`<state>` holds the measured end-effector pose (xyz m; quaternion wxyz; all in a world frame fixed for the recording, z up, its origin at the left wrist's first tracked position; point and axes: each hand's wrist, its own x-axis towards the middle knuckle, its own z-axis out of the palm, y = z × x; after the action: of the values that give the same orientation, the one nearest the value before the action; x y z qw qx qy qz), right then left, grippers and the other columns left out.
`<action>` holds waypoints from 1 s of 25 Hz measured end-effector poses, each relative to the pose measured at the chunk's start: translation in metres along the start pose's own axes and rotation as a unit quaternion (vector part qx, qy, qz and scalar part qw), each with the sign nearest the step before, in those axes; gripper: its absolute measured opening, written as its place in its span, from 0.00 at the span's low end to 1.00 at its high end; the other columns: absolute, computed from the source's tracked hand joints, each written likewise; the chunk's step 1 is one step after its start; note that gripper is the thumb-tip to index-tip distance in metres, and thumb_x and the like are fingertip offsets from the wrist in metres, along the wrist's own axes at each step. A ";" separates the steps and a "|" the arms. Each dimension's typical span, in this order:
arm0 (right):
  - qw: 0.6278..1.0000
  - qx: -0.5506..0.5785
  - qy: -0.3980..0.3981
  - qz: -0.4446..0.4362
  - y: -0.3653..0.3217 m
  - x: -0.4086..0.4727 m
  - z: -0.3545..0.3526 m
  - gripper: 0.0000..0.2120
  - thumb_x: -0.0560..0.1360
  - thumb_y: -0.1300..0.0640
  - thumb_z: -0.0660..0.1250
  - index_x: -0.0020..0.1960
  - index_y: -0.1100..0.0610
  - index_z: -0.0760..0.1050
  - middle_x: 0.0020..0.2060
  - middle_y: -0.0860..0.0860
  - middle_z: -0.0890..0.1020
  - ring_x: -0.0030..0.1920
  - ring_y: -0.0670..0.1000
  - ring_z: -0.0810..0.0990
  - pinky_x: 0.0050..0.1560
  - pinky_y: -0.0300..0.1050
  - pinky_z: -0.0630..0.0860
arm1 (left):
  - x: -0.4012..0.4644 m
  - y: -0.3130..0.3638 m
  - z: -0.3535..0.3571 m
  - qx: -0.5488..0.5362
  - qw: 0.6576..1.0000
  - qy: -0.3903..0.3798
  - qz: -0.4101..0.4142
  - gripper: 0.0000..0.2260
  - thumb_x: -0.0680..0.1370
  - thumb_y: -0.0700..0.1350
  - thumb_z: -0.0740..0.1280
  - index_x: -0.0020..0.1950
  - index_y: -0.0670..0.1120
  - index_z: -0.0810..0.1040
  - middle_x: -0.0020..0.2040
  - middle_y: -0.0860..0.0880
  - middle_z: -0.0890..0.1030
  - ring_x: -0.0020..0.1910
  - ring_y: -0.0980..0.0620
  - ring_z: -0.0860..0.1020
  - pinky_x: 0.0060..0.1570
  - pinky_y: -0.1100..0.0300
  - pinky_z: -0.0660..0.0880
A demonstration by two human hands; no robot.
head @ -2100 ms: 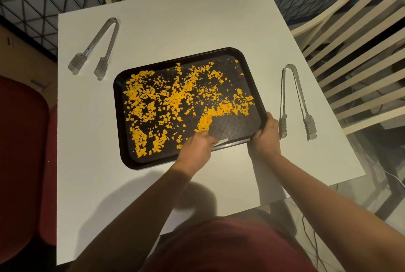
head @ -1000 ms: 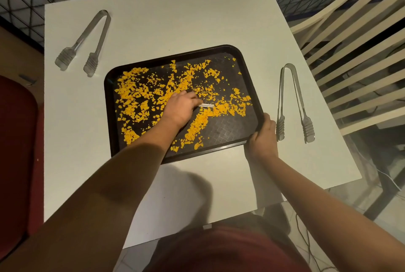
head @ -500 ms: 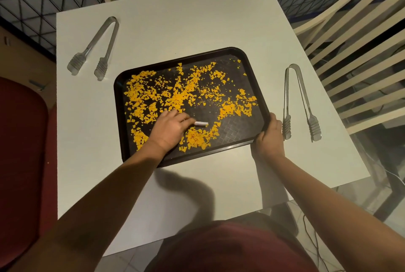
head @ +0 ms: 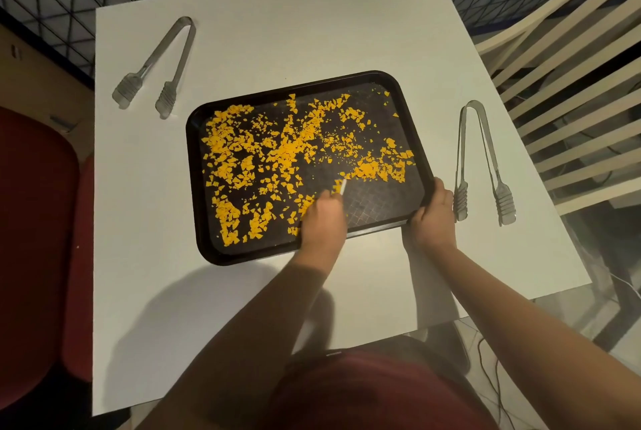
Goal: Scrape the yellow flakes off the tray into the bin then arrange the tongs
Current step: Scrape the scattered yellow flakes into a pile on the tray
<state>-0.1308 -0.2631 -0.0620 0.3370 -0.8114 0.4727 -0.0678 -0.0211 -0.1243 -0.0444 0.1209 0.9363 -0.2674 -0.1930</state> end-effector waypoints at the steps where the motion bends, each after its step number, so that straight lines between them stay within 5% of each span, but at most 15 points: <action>1: 1.000 -0.001 0.000 -0.001 0.000 0.000 0.000 0.28 0.73 0.68 0.54 0.73 0.59 0.55 0.64 0.60 0.65 0.58 0.62 0.70 0.56 0.51 0.67 | 0.000 -0.010 -0.002 0.000 1.000 0.013 -0.019 0.11 0.80 0.39 0.58 0.59 0.39 0.75 0.52 0.42 0.77 0.45 0.44 0.79 0.44 0.53 0.77; 6: 1.000 0.004 0.005 0.003 -0.001 -0.001 0.001 0.29 0.73 0.68 0.54 0.73 0.59 0.55 0.64 0.60 0.65 0.58 0.62 0.71 0.56 0.50 0.67 | -0.001 -0.042 -0.019 -0.004 0.995 0.056 -0.086 0.12 0.80 0.40 0.57 0.59 0.41 0.76 0.54 0.41 0.77 0.48 0.42 0.79 0.47 0.51 0.76; 9: 1.000 0.002 0.006 0.005 -0.002 -0.001 0.000 0.29 0.73 0.68 0.54 0.73 0.59 0.55 0.64 0.59 0.65 0.56 0.62 0.72 0.55 0.50 0.68 | -0.008 -0.026 -0.023 -0.051 0.995 0.084 -0.023 0.12 0.79 0.41 0.59 0.60 0.42 0.77 0.51 0.42 0.78 0.44 0.43 0.79 0.44 0.52 0.75; 12: 1.000 0.002 0.003 0.008 -0.002 -0.002 0.000 0.29 0.73 0.68 0.54 0.73 0.59 0.55 0.64 0.59 0.65 0.57 0.61 0.71 0.56 0.50 0.67 | -0.013 -0.001 -0.014 -0.082 0.995 0.036 0.045 0.13 0.79 0.41 0.59 0.60 0.43 0.77 0.51 0.42 0.78 0.46 0.42 0.78 0.47 0.51 0.75; 18: 1.000 0.006 -0.002 -0.001 -0.001 -0.002 -0.002 0.29 0.73 0.68 0.54 0.73 0.59 0.55 0.64 0.60 0.65 0.57 0.62 0.71 0.56 0.51 0.68 | -0.011 -0.006 0.000 -0.016 0.998 -0.019 0.051 0.12 0.79 0.38 0.57 0.60 0.42 0.76 0.52 0.42 0.76 0.48 0.42 0.78 0.49 0.51 0.75; 25: 1.000 0.005 0.001 0.000 -0.002 -0.001 0.000 0.29 0.73 0.68 0.54 0.73 0.59 0.55 0.64 0.60 0.65 0.58 0.62 0.71 0.56 0.51 0.67 | -0.016 -0.042 -0.024 -0.056 0.994 0.094 -0.007 0.12 0.79 0.42 0.59 0.59 0.44 0.77 0.51 0.43 0.78 0.48 0.45 0.78 0.47 0.53 0.73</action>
<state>-0.1304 -0.2616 -0.0603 0.3407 -0.8094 0.4731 -0.0711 -0.0041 -0.0783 -0.0321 0.1960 0.9440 -0.2367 -0.1199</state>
